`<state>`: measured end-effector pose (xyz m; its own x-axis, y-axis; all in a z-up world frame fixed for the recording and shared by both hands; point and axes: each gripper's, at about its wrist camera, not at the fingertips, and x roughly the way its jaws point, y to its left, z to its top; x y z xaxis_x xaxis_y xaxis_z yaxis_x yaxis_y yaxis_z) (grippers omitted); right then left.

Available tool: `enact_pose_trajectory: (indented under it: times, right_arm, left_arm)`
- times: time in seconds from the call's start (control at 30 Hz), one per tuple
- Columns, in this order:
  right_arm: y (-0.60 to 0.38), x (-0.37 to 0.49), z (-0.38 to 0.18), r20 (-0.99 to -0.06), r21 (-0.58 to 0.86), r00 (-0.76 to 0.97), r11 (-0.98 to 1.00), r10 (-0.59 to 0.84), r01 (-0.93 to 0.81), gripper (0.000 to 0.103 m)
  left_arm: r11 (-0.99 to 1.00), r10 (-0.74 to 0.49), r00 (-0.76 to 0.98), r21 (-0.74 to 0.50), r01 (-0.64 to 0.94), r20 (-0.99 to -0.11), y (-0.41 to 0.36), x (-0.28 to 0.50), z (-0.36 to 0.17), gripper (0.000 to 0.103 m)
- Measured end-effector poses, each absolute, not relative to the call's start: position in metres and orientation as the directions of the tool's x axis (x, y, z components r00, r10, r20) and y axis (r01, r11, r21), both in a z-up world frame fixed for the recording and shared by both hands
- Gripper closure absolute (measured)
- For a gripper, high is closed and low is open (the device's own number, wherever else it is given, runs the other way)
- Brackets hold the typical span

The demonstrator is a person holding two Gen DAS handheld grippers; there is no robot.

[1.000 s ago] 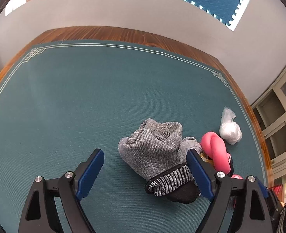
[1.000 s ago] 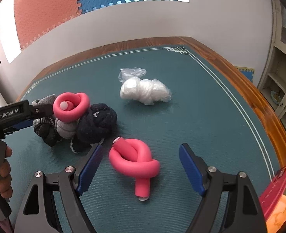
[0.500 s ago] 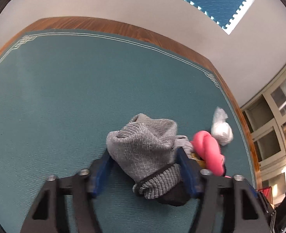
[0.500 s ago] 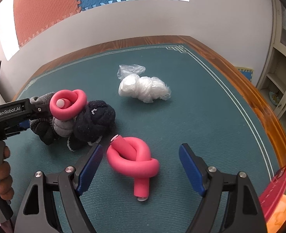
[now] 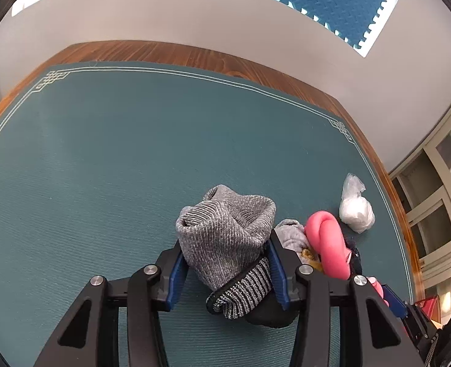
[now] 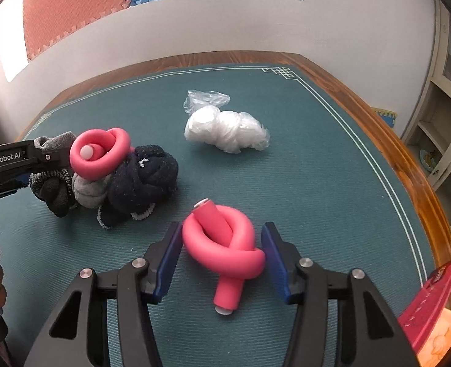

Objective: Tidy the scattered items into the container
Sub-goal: 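Carry sock bundle and pink tube into the red tin, opening both grippers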

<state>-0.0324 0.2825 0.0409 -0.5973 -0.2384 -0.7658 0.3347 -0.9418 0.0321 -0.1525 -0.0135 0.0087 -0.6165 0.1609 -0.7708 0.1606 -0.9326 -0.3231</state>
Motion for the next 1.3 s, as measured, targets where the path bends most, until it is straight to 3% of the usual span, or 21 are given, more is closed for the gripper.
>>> enact_pose_trajectory:
  times: [0.63,1.3]
  right_arm:
    - [0.314,-0.021,0.077,-0.628,0.148,-0.734,-0.966,-0.259,0.214,0.047]
    - [0.337,0.013,0.116,-0.451,0.142,-0.883,-0.987,-0.128,0.071,0.046]
  left_arm:
    - [-0.937,0.172,-0.732,-0.340,0.087,-0.660,0.001,-0.124,0.066,0.054]
    - [-0.936,0.306,-0.749,-0.331,-0.122,-0.587,0.054,-0.093,0.097,0.054]
